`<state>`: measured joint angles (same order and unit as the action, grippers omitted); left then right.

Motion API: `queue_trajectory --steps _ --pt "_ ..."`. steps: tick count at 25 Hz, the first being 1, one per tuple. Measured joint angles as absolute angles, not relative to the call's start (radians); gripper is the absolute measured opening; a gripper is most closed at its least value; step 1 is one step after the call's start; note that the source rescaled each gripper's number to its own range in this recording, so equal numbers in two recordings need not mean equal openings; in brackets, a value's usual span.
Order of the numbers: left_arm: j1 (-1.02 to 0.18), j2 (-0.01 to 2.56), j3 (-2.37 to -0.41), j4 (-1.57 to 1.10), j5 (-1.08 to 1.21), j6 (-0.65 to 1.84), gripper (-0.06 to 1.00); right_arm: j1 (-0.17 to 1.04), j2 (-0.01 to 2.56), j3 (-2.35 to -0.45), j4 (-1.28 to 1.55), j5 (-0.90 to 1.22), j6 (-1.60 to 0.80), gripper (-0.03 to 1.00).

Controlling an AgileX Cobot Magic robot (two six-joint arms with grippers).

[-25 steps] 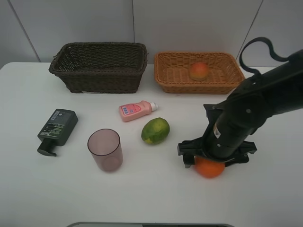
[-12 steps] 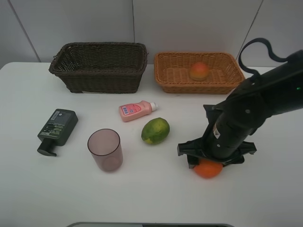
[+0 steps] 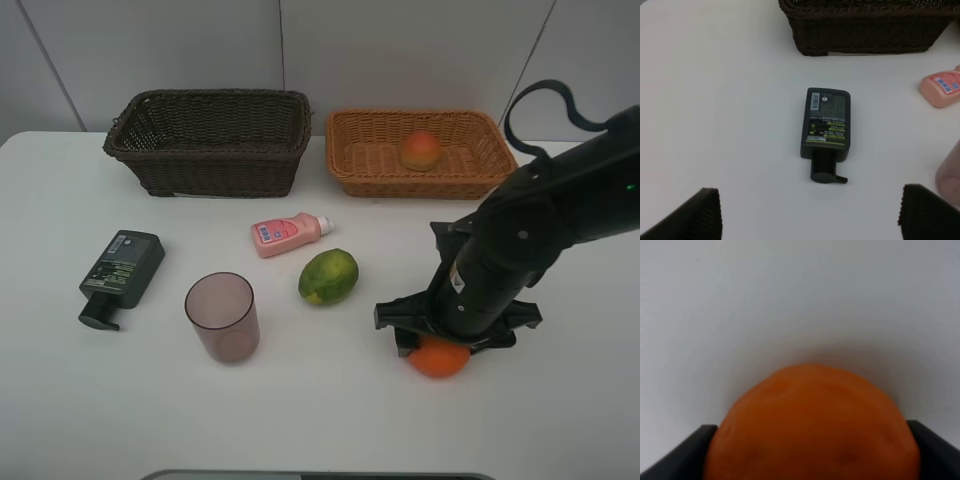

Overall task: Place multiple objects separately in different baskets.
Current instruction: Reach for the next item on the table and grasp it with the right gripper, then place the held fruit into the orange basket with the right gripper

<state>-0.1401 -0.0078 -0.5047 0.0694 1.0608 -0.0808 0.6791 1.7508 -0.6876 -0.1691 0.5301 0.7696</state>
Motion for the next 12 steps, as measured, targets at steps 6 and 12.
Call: queue_trajectory --steps 6,12 --pt "-0.14 -0.008 -0.505 0.069 1.061 -0.081 0.92 0.679 1.751 -0.726 -0.166 0.618 0.77 0.38" --pt "-0.14 -0.008 -0.505 0.069 1.061 -0.081 0.92 0.678 1.752 -0.878 -0.209 0.851 0.666 0.38"
